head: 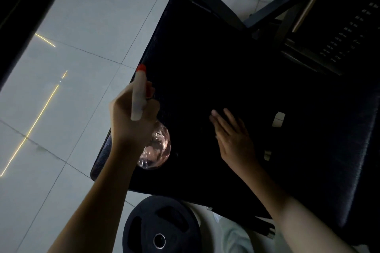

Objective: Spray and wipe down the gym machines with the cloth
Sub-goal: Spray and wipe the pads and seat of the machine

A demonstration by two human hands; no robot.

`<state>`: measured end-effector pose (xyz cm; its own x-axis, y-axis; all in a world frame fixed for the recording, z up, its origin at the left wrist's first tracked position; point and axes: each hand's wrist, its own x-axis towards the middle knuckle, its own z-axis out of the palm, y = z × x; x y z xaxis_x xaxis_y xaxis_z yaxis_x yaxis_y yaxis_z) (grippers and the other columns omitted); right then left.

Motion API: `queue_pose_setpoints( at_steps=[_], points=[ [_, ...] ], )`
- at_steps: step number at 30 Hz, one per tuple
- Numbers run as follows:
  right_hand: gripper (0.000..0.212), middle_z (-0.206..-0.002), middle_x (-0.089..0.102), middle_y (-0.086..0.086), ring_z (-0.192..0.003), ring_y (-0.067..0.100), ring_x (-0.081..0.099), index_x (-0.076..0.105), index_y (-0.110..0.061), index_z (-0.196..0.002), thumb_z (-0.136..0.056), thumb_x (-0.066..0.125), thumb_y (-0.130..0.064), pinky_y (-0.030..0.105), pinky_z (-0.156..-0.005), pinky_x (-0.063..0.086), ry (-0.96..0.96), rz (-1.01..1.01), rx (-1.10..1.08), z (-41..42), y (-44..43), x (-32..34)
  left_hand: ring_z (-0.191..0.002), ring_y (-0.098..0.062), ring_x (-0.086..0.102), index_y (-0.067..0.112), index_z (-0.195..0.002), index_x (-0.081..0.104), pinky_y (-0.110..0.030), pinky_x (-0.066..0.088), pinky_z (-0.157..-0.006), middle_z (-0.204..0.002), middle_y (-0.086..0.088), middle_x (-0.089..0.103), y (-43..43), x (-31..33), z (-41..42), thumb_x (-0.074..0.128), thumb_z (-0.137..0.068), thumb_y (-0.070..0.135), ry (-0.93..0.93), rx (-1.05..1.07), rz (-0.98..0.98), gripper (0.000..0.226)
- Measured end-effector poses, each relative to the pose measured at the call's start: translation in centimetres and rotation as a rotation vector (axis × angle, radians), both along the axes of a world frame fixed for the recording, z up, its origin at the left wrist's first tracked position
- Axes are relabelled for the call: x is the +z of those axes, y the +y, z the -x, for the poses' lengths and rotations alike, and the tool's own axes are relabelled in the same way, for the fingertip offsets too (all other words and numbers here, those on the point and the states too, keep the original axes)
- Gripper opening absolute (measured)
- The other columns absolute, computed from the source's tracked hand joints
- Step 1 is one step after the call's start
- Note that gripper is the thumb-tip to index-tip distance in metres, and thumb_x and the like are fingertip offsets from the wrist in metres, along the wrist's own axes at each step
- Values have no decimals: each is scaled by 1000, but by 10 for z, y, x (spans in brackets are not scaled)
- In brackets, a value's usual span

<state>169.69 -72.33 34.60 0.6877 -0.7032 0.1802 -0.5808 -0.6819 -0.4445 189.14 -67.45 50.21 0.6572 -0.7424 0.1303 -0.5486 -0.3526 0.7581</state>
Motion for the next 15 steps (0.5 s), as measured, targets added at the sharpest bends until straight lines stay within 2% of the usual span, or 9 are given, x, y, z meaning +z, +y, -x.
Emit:
queue_pose_setpoints(
  at_steps=[5,7,9,12,15],
  points=[
    [49,-153,30,9,-142,32,21,34,-9,-144,-95,41,-13,50,-114,22,-85,-211,-352,-71,-49,20,-66,-46,55,-4,-75,53,-57,50,-56,-76,-28,57,-2,-5,-6,51,-69,14,31,22,29,18],
    [49,-150,35,10,-140,31,27,36,-8,-143,-94,37,-17,44,-113,24,-89,-141,-293,-82,-31,16,-63,-45,54,-3,-71,50,-58,49,-54,-72,-27,55,-3,-4,-5,50,-69,19,16,6,15,22],
    [48,-148,39,10,-138,29,31,37,-9,-140,-94,34,-19,39,-111,27,-46,-78,-115,-61,-7,7,-58,-36,48,-1,-66,45,-49,46,-53,-65,-21,49,-3,-2,-2,47,-70,23,22,-6,9,24],
    [45,-145,42,9,-137,29,32,35,-12,-138,-94,35,-21,46,-107,36,-41,-23,-27,-18,-3,0,-56,-20,39,3,-63,38,-40,37,-50,-61,-8,41,-4,1,3,47,-69,18,32,6,-12,19],
    [48,-148,38,8,-139,32,27,35,-13,-141,-94,33,-23,51,-108,33,-77,-99,-133,-26,-33,9,-54,-30,41,5,-61,37,-43,42,-50,-58,-13,42,-10,1,0,45,-70,21,31,5,-34,20]
  ],
)
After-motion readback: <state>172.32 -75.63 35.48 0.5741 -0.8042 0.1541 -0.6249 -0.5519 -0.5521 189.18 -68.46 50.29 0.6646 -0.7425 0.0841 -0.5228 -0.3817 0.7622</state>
